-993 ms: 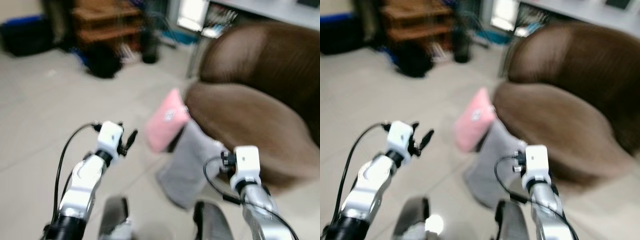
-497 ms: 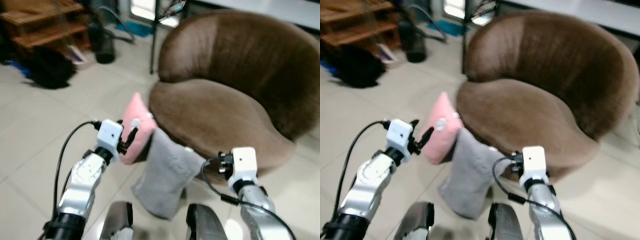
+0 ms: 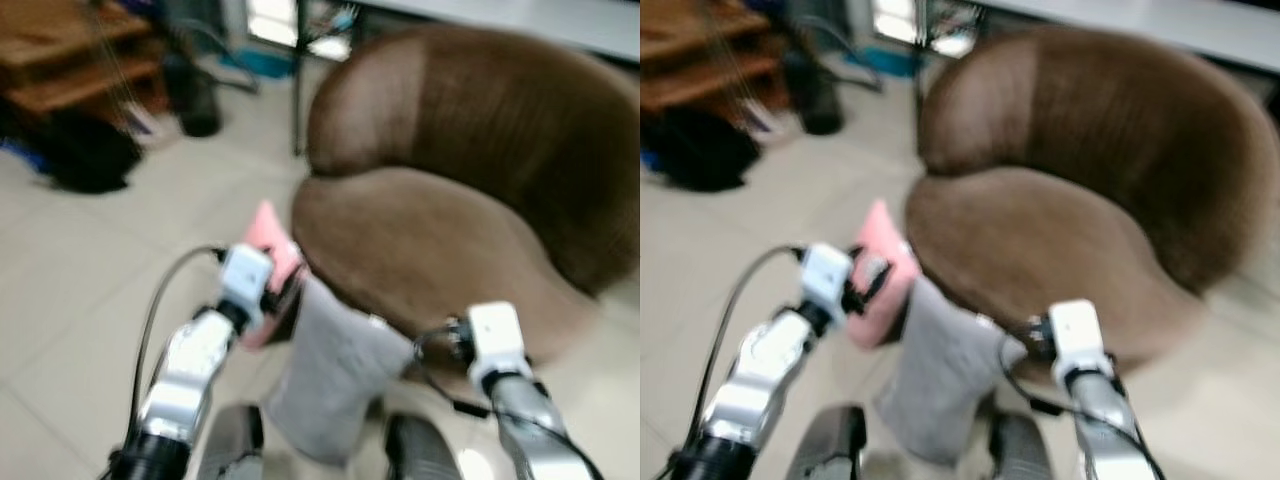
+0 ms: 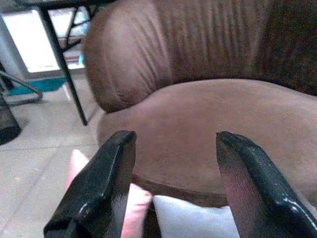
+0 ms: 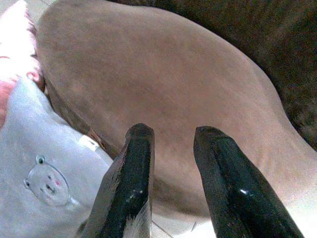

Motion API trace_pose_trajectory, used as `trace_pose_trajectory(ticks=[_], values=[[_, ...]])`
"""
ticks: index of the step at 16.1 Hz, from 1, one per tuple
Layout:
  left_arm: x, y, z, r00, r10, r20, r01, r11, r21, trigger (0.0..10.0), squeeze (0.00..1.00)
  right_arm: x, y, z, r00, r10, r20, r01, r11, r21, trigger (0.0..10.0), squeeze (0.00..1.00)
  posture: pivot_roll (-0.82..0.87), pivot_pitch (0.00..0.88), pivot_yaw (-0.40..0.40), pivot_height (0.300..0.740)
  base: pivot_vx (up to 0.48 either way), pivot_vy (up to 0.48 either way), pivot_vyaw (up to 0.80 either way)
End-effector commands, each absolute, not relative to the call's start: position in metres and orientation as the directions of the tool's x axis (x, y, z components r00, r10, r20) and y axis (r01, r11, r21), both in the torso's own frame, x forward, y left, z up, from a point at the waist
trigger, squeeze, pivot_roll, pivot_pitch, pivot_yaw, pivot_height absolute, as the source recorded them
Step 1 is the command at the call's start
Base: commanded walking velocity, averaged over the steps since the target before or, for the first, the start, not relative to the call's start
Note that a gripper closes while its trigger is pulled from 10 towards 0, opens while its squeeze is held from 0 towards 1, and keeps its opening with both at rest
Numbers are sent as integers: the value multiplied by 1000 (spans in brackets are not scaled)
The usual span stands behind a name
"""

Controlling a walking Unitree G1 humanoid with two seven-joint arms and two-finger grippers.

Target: Move the pillow to the sofa from floor

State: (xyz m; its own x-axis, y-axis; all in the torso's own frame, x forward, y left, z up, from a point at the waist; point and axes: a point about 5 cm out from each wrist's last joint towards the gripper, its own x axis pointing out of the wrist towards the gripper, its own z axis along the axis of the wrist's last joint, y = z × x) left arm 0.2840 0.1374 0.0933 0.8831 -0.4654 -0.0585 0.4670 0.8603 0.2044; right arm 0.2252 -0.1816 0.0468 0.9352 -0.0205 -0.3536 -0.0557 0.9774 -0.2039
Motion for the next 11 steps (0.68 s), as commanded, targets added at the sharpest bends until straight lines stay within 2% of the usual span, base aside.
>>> trace_pose_trajectory(ticks=[1, 5, 11], values=[[283, 149, 92, 897, -436, -74, 442, 870, 220, 10000, 0, 230, -174, 52, 945, 3, -326, -57, 986, -157, 10000, 0, 88, 13, -62, 586, 285, 0, 0], [280, 152, 90, 894, -435, -107, 448, 857, 255, 10000, 0, 232, -171, 48, 942, 12, -335, -69, 985, -158, 10000, 0, 103, 34, -67, 586, 0, 0, 0], [277, 150, 97, 840, -530, -117, 537, 784, 310, 10000, 0, 253, -156, 33, 934, 48, -355, -79, 994, -73, 10000, 0, 143, 147, -41, 546, 0, 0, 0]])
